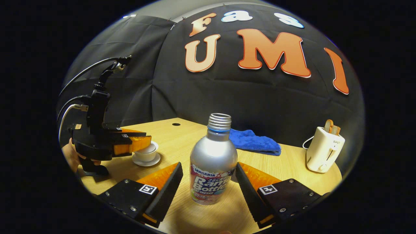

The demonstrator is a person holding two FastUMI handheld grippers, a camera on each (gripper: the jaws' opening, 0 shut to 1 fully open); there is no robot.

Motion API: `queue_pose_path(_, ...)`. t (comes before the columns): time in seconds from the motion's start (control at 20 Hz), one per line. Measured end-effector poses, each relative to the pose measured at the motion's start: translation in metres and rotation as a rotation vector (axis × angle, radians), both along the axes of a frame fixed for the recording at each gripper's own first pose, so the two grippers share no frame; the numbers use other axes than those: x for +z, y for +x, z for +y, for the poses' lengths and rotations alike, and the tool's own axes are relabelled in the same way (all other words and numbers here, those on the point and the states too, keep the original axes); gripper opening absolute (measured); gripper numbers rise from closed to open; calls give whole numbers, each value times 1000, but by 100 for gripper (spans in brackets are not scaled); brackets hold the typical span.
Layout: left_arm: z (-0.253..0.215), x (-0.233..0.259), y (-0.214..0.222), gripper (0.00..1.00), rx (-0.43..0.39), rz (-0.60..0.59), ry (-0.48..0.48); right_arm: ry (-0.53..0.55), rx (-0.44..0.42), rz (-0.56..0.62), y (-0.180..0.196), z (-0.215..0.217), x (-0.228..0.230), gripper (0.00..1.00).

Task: Open the teacup lid with one hand, grasp the water bottle and pour water into the teacup with the other hand; after pouring, place the water bottle on the coaster and then close the teacup lid.

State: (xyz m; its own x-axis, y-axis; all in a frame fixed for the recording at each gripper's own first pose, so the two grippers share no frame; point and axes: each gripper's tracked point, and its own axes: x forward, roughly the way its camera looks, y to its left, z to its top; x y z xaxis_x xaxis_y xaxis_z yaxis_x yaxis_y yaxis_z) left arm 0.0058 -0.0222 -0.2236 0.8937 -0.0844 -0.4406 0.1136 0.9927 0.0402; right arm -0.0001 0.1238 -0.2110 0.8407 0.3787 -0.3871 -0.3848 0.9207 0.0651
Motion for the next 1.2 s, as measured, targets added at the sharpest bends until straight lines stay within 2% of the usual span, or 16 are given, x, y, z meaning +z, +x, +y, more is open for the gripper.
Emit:
queue_pose_path(0.1, 1, 5, 1, 33, 9, -15, -7, -6, -17, 10, 3, -3, -4, 98)
queue_pose_path(0.25, 2, 5, -1, 33, 14, -13, -12, 7, -35, 43, 6, -3, -13, 98)
queue_pose_path(0.45, 6, 14, -3, 33, 23, -37, -12, -1, -19, 96, 2, 3, -28, 97)
queue_pose_path(0.55, 11, 19, -5, 33, 29, -49, -15, -6, -4, 119, -2, 9, -34, 95)
queue_pose_path(0.6, 13, 22, -5, 29, 34, -55, -13, -8, -4, 125, -2, 11, -36, 94)
queue_pose_path(0.65, 16, 24, -7, 33, 39, -59, -11, -17, -7, 126, -3, 10, -36, 90)
queue_pose_path(0.75, 19, 26, -9, 33, 51, -64, -14, -13, 2, 128, -4, 12, -35, 83)
queue_pose_path(1.05, 41, 34, -15, 33, 93, -78, -20, -66, -6, 76, 5, 4, -14, 80)
queue_pose_path(1.2, 54, 39, -20, 33, 117, -88, -16, -151, 4, 37, 12, -2, -5, 80)
